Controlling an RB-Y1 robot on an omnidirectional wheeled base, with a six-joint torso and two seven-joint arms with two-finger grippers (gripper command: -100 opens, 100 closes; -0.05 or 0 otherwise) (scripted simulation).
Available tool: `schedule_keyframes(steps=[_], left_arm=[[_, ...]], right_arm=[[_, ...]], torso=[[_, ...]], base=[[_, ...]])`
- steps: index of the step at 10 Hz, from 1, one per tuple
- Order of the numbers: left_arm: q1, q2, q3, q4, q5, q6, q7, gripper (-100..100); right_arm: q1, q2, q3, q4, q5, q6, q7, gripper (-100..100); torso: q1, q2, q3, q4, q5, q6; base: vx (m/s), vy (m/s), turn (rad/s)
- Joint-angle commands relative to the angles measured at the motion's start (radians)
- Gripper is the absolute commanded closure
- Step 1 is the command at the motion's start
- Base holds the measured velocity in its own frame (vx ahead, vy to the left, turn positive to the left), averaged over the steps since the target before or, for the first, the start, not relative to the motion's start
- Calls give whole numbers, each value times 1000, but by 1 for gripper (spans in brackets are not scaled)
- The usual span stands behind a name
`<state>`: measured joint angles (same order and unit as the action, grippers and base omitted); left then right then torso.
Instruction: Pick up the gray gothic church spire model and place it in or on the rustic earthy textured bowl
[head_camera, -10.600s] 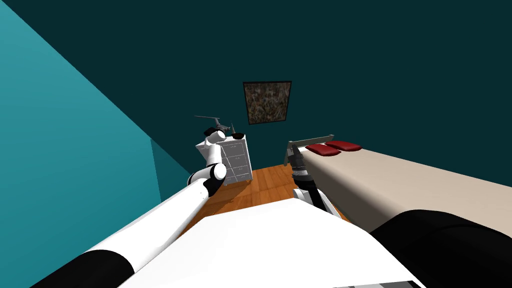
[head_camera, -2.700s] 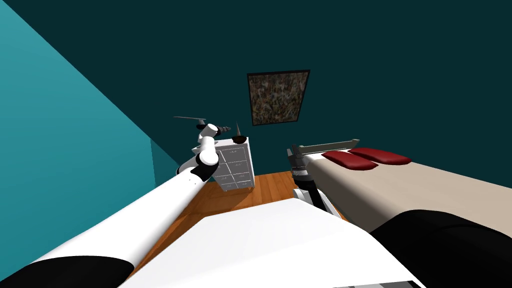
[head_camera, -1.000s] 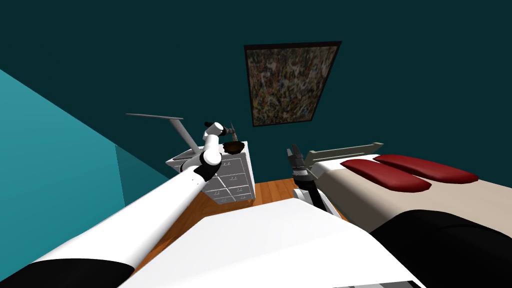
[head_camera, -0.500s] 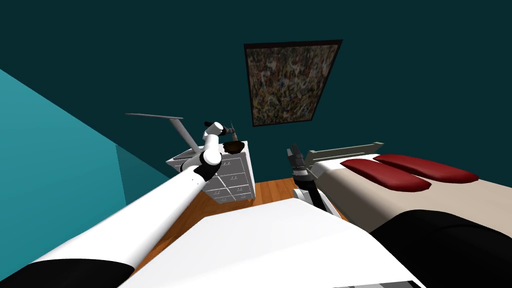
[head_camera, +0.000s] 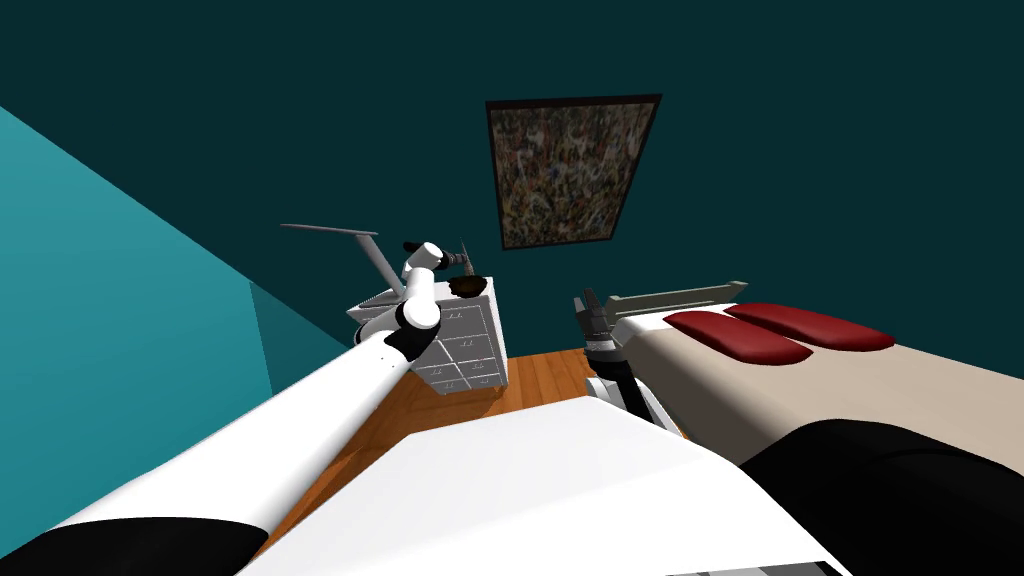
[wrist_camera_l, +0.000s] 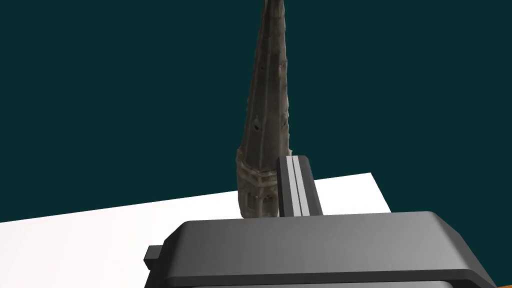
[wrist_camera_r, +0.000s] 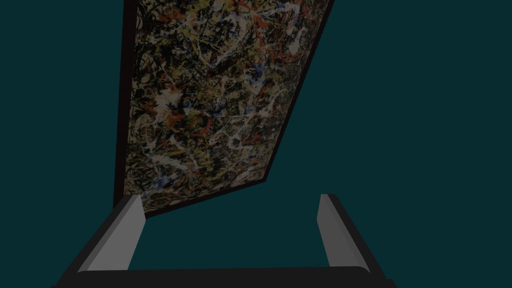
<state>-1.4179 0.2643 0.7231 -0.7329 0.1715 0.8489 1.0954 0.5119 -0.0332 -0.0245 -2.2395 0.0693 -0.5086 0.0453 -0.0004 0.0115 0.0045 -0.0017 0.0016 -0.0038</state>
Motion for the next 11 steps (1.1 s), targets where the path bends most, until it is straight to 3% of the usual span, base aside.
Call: schedule_keyframes(steps=[1,7,11], left_arm=[[12,-1,2,-36,10,-8,20,-100],[39,37,23,-122,74,-84,91,-100],[53,60,33,-155,94,-125,131,-100]], right_arm=[[0,0,0,0,0,0,0,0],[0,0,0,0,0,0,0,0],[0,0,0,0,0,0,0,0]], torso=[[0,0,0,0,0,0],[-1,-3,-1,-1,0,0],[3,-9,-5,-2,1,0]], base=[[-151,-75,-14],[-155,-105,-26],[-64,-62,-7]])
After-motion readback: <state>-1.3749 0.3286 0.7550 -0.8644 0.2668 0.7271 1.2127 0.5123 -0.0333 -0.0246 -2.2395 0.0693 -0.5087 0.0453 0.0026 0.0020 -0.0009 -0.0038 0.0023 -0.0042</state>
